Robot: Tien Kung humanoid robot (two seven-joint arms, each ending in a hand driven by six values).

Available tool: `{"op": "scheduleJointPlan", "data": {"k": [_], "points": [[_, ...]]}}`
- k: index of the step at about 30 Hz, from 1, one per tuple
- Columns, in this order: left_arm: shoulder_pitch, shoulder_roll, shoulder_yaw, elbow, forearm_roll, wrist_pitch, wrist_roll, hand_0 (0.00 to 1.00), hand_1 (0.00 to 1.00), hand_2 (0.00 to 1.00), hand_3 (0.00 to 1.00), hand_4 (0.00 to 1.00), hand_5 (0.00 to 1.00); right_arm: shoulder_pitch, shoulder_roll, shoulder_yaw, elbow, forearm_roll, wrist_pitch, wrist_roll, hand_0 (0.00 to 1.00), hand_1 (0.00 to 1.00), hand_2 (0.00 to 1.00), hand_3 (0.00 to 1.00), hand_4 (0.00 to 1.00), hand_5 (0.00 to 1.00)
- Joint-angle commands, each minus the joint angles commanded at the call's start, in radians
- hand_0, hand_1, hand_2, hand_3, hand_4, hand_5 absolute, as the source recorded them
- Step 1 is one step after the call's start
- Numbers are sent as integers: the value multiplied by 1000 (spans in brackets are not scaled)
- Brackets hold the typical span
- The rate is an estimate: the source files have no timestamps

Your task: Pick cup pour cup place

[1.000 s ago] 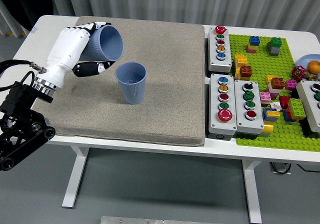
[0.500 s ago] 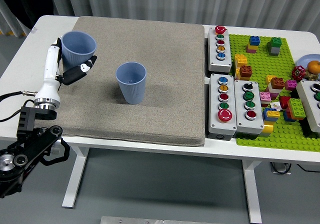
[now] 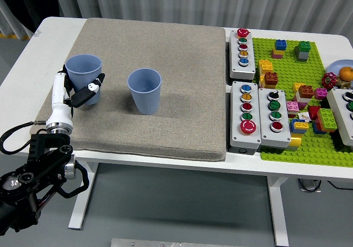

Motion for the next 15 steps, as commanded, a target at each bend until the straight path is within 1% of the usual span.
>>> {"op": "scheduleJointPlan", "data": {"k": [5, 8, 11, 12, 13, 15], "points": [[2, -5, 5, 10, -37, -4, -29, 583, 603, 658, 661, 640, 96, 0, 0, 0, 0, -3, 1, 0, 699, 628, 559, 563, 2, 14], [6, -25, 4, 29, -52, 12, -48, 589, 609, 663, 667, 643, 104, 0, -1, 3, 0, -7, 2, 0, 699, 628, 558, 563, 2, 15], [9, -36, 12, 40, -53, 10, -53, 589, 609, 663, 667, 643, 104, 0, 0, 2, 0, -6, 2, 0, 699, 628, 558, 563, 2, 15], [9, -38, 14, 41, -51, 8, -53, 589, 609, 663, 667, 643, 104, 0, 0, 2, 0, -6, 2, 0, 699, 628, 558, 563, 2, 15], [10, -39, 15, 43, -50, 7, -53, 604, 625, 690, 680, 668, 115, 0, 0, 2, 0, -6, 2, -1, 699, 628, 560, 564, 2, 21], [11, -40, 16, 44, -49, 3, -54, 604, 625, 690, 680, 668, 115, -1, 0, 1, 0, -5, 2, 0, 699, 628, 560, 564, 2, 21]]}}
